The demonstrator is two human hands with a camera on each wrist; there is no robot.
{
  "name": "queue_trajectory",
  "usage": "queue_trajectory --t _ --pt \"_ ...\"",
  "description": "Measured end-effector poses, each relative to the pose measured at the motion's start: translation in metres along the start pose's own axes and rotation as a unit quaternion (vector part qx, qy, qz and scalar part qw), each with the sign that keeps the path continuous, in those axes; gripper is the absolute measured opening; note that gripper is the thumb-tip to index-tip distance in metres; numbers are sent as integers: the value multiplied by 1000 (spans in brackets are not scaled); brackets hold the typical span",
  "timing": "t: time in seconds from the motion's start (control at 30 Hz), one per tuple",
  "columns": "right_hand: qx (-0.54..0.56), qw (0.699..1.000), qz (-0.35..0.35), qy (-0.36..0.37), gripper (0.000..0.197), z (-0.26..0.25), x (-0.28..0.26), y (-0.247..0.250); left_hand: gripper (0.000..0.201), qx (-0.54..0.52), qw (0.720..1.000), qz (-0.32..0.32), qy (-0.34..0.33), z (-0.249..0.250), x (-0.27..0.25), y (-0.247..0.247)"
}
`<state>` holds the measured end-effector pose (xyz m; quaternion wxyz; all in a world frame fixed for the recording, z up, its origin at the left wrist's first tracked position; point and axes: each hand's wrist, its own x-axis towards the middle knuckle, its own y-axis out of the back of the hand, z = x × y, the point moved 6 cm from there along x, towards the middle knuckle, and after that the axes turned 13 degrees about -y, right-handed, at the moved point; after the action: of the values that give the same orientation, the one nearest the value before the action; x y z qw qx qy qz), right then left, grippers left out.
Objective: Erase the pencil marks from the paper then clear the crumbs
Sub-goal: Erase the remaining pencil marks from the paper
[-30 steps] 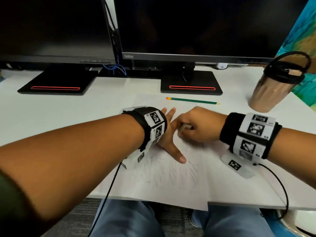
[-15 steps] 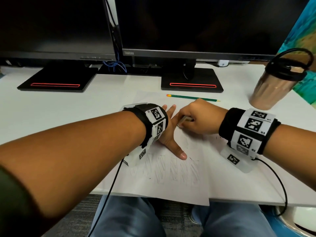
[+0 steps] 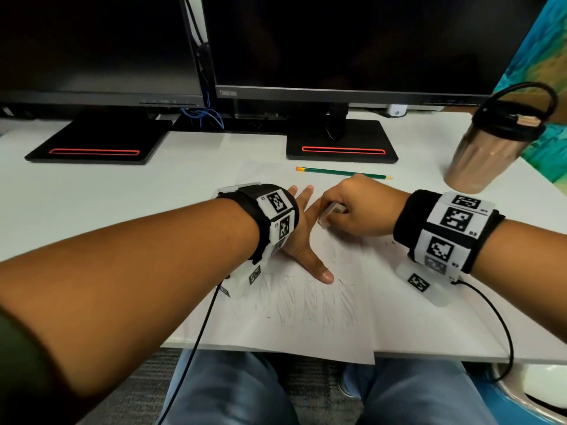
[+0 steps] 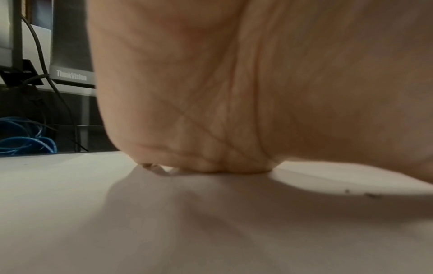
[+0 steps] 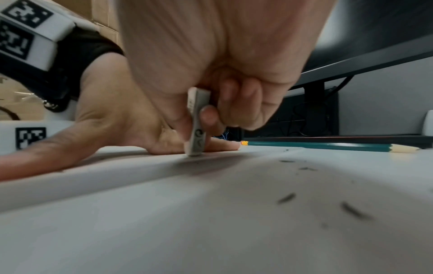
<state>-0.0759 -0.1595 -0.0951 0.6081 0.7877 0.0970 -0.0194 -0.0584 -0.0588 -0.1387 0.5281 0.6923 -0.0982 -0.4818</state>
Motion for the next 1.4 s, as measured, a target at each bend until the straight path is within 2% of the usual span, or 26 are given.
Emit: queue_trajectory --t 0.07,0.17,0.3,0.43,0.57,0.73,0.87,0.97,1.03,1.17,1.3,1.4 --pt "1 1000 -22 12 13 -2 -1 -3 144 2 1000 -2 1 0 0 0" --pt "62 995 -75 4 2 -1 -10 -3 144 7 1000 -8 5 0 -1 0" --pt "32 999 -21 1 5 -1 -9 2 145 5 1000 -3 7 0 -1 2" --pt "59 995 -77 10 4 -3 -13 -7 145 5 1000 -1 5 -1 2 1" --pt "18 1000 -12 10 9 -1 -10 3 145 7 1000 -2 7 0 1 2" --pt "56 995 -83 20 12 -1 -18 -9 146 9 1000 -2 4 -1 2 1" --pt "12 1000 -8 20 12 2 -14 1 147 7 1000 -3 7 -1 0 2" --pt "44 996 -70 42 11 -2 -19 -10 147 13 1000 -5 7 0 1 1" --pt "67 993 -96 26 12 -1 -21 -11 147 14 1000 -7 9 0 0 1" --pt "52 997 -46 20 11 -2 -17 -2 146 6 1000 -1 13 0 -2 3" --pt "75 992 -99 38 10 -8 -25 -11 145 9 1000 -5 15 1 -3 4" --pt "47 998 -46 23 13 -3 -19 -2 146 12 1000 -4 14 2 -3 3"
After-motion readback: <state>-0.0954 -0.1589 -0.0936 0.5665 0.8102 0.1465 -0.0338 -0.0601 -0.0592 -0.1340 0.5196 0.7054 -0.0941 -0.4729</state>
